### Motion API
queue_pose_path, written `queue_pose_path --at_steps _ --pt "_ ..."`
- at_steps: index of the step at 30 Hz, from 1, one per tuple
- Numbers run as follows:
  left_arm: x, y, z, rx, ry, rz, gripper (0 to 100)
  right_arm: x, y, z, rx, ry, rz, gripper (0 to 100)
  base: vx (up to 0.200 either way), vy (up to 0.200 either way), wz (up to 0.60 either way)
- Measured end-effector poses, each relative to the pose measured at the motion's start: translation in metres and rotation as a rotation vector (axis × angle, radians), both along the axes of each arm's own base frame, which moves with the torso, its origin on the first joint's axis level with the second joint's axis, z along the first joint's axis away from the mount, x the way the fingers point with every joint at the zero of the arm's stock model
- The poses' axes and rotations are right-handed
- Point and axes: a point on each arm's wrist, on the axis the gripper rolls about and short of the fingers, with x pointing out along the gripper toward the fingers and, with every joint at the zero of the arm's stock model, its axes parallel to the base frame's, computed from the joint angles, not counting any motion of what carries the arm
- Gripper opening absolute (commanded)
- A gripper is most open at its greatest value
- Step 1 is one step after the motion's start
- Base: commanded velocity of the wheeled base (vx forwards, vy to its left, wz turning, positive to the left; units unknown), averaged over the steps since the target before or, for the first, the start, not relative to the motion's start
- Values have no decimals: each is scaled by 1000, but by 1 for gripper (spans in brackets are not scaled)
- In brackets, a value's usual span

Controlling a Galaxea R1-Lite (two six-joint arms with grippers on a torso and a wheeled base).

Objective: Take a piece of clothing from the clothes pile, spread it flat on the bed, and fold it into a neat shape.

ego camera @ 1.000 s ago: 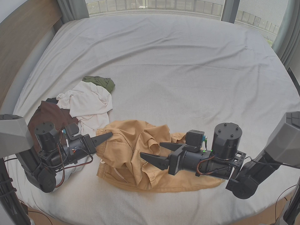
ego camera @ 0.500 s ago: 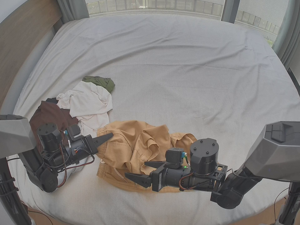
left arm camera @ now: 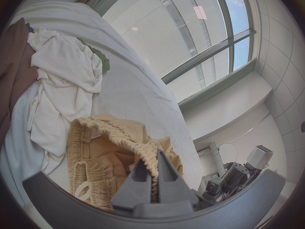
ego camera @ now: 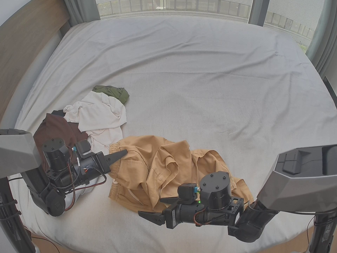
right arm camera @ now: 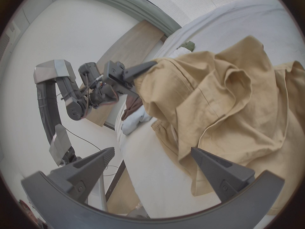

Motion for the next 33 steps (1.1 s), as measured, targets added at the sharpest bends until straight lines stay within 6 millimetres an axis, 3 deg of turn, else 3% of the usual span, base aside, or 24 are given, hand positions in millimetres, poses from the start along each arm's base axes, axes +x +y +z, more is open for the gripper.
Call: queue_pose_path --at_steps 7,16,33 --pt "0 0 0 -1 -3 1 0 19 -9 -9 -18 -2 -79 100 0 0 0" --pt "0 0 1 -1 -5 1 0 38 -15 -2 4 -55 -172 100 0 0 0" --pt "0 0 1 -1 -5 0 0 36 -19 58 143 -179 -186 100 0 0 0"
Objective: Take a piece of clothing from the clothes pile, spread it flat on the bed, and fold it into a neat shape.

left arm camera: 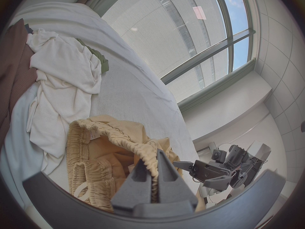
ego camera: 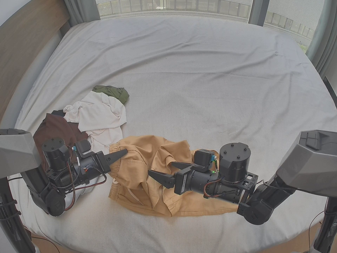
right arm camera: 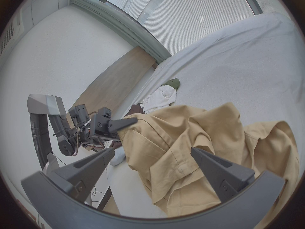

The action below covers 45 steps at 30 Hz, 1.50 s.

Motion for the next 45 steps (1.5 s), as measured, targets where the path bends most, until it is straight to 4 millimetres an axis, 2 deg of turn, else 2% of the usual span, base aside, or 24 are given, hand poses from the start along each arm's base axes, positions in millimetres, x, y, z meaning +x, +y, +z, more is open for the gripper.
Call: queue_pose_path --at_steps 4,21,36,37,45 --pt "0 0 0 0 -1 0 0 4 -3 2 4 -7 -13 100 0 0 0" --pt "0 0 1 -1 -4 0 0 28 5 -37 -73 7 -31 100 0 0 0" --pt "0 0 1 -1 -5 0 0 38 6 -55 -103 5 -44 100 0 0 0" --pt "0 -1 1 -1 -5 -1 0 39 6 -55 -103 5 -45 0 0 0 0" --pt "0 -1 1 -1 -6 -1 0 54 8 -55 -75 -35 -101 0 0 0 0"
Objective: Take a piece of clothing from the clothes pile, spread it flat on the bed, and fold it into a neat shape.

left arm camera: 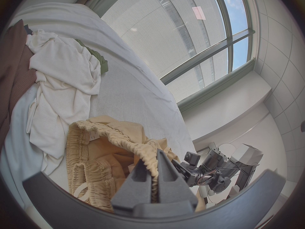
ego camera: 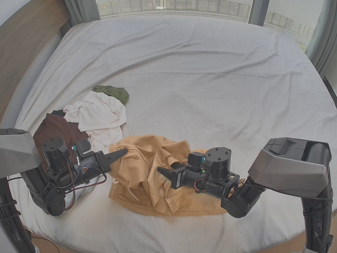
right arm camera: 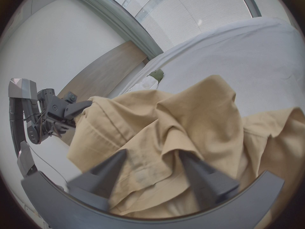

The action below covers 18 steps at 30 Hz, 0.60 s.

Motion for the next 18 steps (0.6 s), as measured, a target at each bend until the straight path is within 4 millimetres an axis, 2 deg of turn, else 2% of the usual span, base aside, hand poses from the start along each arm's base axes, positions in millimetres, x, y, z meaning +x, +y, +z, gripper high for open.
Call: queue_pose_path --at_steps 10,18 --pt "0 0 0 0 0 0 0 2 -8 12 49 -35 -19 0 0 0 0" --pt "1 0 0 0 -1 1 0 2 -26 47 198 22 -51 0 0 0 0"
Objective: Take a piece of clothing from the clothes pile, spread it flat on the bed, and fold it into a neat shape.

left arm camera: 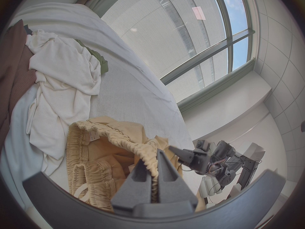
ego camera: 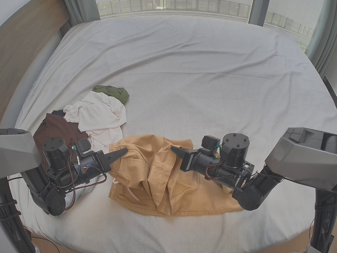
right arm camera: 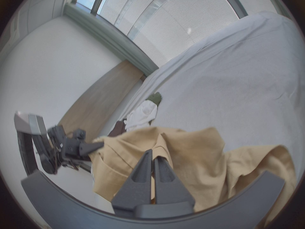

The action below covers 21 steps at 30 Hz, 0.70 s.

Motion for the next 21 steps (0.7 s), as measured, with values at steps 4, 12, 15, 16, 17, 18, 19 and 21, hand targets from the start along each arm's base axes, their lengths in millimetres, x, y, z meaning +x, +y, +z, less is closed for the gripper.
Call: queue_pose_path --at_steps 4,12,15,16,17,18,19,21 --pt "0 0 0 0 1 0 0 1 -7 7 31 13 -1 0 0 0 0" --pt "1 -1 -4 3 10 -2 0 -7 -6 4 33 49 44 100 0 0 0" --pt "1 -1 -4 4 13 -3 0 -12 -2 3 29 55 61 100 0 0 0" --pt "1 -1 -5 4 13 -3 0 -14 0 2 27 57 67 100 0 0 0" --pt "1 -1 -5 6 12 -4 0 -16 2 2 25 59 75 100 0 0 0" --pt "1 -1 -5 9 9 -4 0 -19 5 1 24 60 84 100 0 0 0" --pt "1 -1 -5 11 8 -4 0 -21 6 1 24 60 91 100 0 0 0" --pt "1 -1 -5 15 5 -5 0 -25 10 1 25 58 104 100 0 0 0"
